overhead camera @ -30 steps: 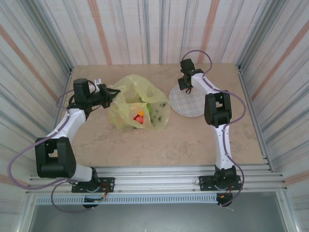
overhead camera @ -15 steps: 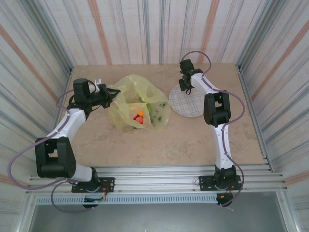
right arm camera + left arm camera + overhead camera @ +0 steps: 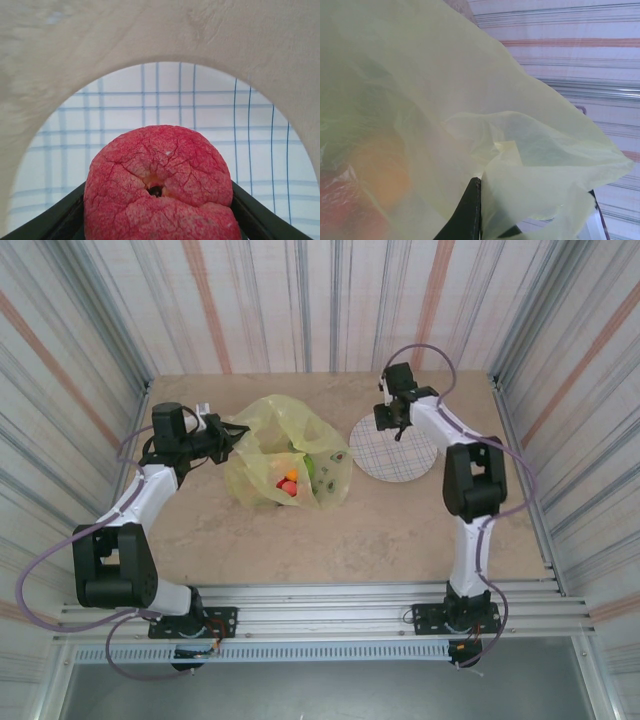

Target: Place the fruits into the plastic bag

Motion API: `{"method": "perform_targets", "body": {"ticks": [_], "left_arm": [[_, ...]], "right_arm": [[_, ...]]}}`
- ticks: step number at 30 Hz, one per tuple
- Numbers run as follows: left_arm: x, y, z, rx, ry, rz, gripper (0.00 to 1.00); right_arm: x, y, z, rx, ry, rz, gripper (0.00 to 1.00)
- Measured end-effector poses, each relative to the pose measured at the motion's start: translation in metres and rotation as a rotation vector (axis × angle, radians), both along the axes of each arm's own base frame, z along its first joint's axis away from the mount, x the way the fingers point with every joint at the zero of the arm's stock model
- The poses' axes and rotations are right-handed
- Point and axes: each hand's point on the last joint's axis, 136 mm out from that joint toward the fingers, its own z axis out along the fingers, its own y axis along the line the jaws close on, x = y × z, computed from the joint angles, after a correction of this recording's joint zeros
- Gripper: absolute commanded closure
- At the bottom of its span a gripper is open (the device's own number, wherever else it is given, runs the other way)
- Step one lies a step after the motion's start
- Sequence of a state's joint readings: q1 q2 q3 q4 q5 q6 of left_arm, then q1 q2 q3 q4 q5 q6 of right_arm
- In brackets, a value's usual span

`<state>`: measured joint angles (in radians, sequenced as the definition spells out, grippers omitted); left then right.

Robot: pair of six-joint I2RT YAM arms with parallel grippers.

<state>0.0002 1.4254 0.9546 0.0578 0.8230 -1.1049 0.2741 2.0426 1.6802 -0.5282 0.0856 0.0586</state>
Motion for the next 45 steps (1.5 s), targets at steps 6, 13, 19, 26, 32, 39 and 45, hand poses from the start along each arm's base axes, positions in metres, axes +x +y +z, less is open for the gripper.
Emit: {"method": "perform_targets", "body": {"ticks": [6,13,19,26,32,39,45], "left_arm": [[0.000,0.000,-0.001,-0.001,0.002,-0.001,1.00],[-0.001,-0.001,0.000,-0.008,0.004,-0.005,1.00],[-0.001,-0.002,0.000,-0.008,0.004,-0.005,1.00],[-0.001,-0.002,0.001,-0.010,0.005,-0.004,1.00],[-0.001,-0.002,0.001,-0.010,0.003,-0.005,1.00],[-0.002,-0.004,0.001,-0.010,0.002,-0.012,1.00],[-0.001,-0.004,0.001,-0.010,0.002,-0.012,1.00]], "right_arm": [[-0.078,0.035,0.057,0.211,-0.117,0.096,0.40],[-0.154,0.094,0.087,0.378,-0.175,0.301,0.40],[-0.203,0.143,0.064,0.401,-0.115,0.464,0.40],[-0.204,0.181,0.028,0.408,-0.061,0.508,0.40],[-0.184,0.217,0.001,0.443,-0.068,0.504,0.39],[-0.152,0.244,0.027,0.531,-0.205,0.470,0.38],[-0.119,0.261,0.051,0.545,-0.298,0.416,0.34]]}}
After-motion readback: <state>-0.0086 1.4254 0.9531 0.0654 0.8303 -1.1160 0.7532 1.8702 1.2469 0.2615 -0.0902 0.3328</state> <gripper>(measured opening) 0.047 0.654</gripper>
